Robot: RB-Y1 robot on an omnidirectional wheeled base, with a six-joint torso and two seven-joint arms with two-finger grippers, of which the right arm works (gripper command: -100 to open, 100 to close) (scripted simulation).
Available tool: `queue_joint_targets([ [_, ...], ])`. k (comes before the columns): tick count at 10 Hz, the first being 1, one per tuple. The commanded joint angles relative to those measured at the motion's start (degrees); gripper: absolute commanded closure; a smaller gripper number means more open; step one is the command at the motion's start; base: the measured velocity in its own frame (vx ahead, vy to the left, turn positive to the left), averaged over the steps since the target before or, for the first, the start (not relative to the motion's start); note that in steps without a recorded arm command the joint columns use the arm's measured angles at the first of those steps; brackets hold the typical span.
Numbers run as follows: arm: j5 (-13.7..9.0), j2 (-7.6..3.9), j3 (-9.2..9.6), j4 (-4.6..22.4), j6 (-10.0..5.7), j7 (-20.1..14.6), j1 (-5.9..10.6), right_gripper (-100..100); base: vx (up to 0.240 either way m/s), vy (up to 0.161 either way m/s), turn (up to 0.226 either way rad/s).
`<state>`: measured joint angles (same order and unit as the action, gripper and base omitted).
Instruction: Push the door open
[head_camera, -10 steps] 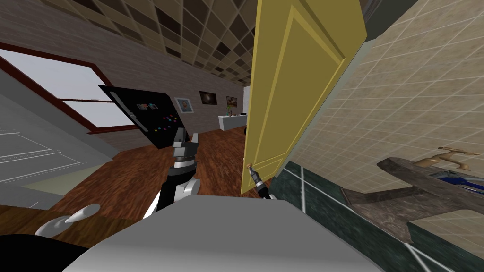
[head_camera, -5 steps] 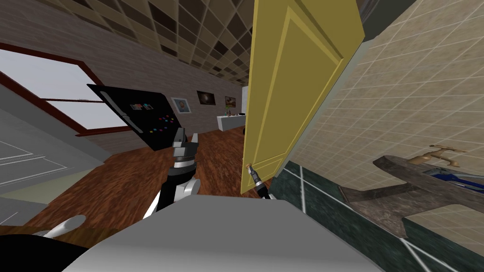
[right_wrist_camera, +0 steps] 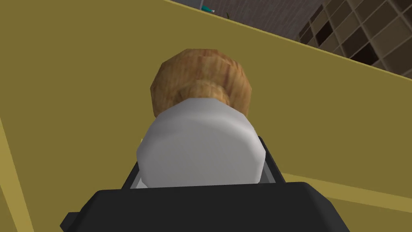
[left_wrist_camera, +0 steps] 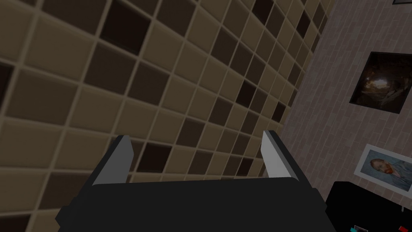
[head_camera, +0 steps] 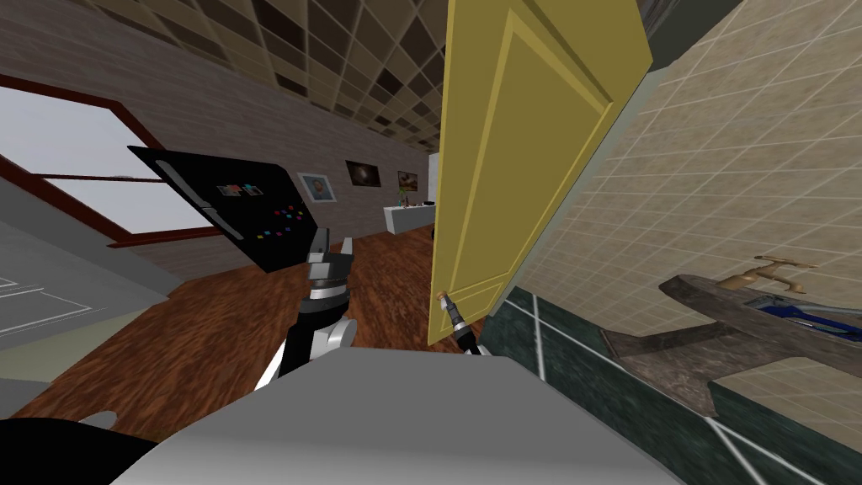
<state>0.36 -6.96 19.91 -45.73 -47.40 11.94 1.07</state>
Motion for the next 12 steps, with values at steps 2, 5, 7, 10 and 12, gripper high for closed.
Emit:
queue_joint_targets([
  [2, -1.5, 0.03, 0.53, 0.1, 0.14, -4.3, 0.44, 100, 0.049, 0.025, -0.031],
  [5, -3.2, 0.25, 1.42, 0.6, 0.17, -8.4, 1.0, 100, 0.045, 0.024, -0.053],
  [7, -4.1, 0.37, 1.86, 0.9, 0.18, -11.4, 1.27, 100, 0.046, 0.027, -0.033],
  [10, -5.0, 0.48, 2.3, 1.1, 0.19, -14.3, 1.55, 100, 0.038, 0.023, -0.031],
  [12, -6.8, 0.73, 3.19, 1.7, 0.22, -18.2, 2.1, 100, 0.055, 0.027, -0.063],
])
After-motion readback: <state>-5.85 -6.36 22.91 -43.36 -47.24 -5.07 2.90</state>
